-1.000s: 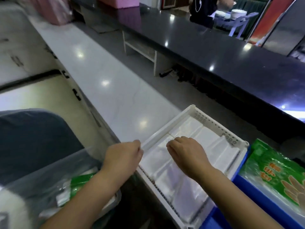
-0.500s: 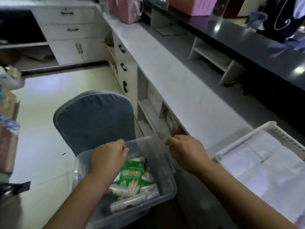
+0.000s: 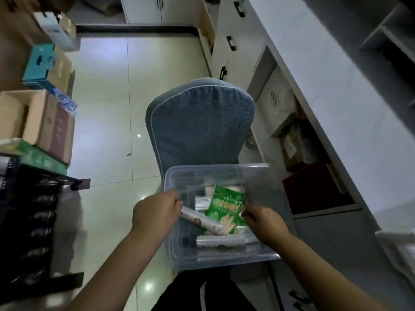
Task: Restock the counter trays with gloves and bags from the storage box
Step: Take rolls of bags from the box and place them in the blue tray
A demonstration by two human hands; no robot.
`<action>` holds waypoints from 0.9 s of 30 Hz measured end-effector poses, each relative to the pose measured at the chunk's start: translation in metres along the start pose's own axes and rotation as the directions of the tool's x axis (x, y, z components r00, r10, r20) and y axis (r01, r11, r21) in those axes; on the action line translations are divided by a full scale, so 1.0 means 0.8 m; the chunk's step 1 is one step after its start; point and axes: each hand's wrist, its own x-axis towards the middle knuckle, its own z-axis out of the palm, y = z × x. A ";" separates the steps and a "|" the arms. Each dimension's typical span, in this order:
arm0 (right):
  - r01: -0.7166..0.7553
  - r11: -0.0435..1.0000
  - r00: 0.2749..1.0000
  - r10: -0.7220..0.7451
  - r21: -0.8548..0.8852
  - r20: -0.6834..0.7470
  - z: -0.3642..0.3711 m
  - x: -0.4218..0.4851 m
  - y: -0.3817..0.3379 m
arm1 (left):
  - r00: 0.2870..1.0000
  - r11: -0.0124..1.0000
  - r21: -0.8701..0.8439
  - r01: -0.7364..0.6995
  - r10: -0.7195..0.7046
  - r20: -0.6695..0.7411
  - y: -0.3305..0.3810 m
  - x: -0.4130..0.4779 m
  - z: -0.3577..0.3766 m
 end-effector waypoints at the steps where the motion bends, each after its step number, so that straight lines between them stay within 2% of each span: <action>1: -0.008 1.000 1.000 0.008 -0.007 0.025 0.012 0.006 0.005 | 1.000 1.000 0.004 0.007 -0.007 0.024 -0.006 -0.001 0.008; 11: -0.033 0.993 0.941 0.069 -0.114 0.332 0.157 0.112 0.035 | 0.971 0.983 0.083 0.162 -0.174 0.166 -0.053 -0.001 0.104; 14: -0.042 0.993 0.937 0.079 -0.114 0.339 0.201 0.147 0.038 | 0.959 0.975 0.072 0.210 -0.220 0.180 -0.054 0.005 0.133; 19: 0.070 0.969 0.936 0.019 -0.239 0.351 0.262 0.181 0.043 | 0.943 0.964 0.048 0.262 -0.266 0.200 -0.050 0.005 0.173; 25: 0.093 0.968 0.929 -0.001 -0.231 0.370 0.302 0.194 0.053 | 0.930 0.954 0.017 0.298 -0.294 0.219 -0.038 0.002 0.201; 27: 0.070 0.987 0.922 -0.008 -0.145 0.388 0.302 0.195 0.055 | 0.929 0.957 0.020 0.289 -0.286 0.236 -0.034 0.004 0.204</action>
